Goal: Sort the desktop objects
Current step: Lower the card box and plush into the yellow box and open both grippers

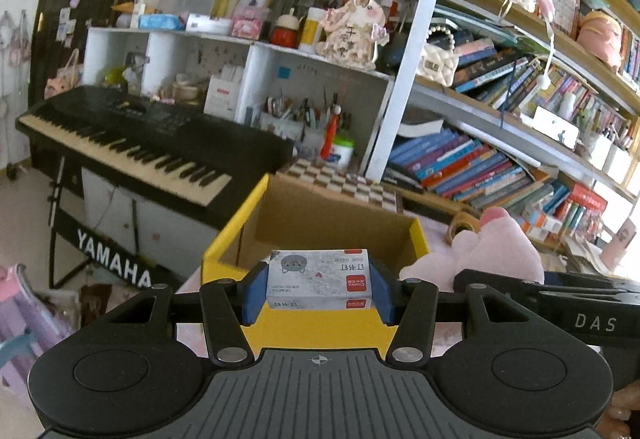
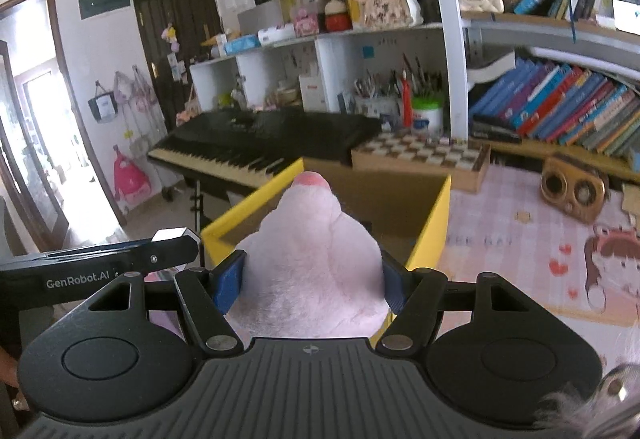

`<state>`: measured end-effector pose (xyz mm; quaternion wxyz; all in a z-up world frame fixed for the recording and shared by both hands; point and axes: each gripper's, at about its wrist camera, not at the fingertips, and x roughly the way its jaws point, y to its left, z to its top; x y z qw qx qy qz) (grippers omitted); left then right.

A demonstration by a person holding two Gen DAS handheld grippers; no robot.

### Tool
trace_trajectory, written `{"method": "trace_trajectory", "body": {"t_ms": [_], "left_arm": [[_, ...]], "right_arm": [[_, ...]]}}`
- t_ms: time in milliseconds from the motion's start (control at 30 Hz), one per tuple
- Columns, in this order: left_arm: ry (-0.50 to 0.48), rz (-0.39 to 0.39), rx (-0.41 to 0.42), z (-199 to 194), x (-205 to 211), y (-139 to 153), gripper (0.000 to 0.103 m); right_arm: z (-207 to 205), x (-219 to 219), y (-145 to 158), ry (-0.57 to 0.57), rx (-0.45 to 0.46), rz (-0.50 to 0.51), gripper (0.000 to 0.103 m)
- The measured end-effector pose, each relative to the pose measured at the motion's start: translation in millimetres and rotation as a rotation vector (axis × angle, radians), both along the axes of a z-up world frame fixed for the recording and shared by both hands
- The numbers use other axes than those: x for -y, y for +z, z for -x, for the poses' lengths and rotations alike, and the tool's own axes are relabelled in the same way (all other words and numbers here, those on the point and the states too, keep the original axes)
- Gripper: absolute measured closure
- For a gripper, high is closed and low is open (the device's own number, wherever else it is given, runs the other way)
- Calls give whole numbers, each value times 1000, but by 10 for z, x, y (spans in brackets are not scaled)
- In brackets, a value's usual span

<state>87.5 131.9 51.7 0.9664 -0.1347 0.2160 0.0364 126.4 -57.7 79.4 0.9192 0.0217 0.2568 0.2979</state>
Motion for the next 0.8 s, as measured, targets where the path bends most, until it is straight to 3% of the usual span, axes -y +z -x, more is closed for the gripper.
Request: {"method": "trace_trajectory", "body": {"t_ms": [233,467,800], "left_arm": [[25,-50,-4,-444,-23,25,51],[55,-62,-74,-853,-67,-119,51],[50,-72,-181,-1318,-18,-346,51]], "right_arm": [[-535,-61,44,5,33,16,37],[-966,-190,-90,40,41,62,37],[-1398,-531,-513,191,10,247,37]]}}
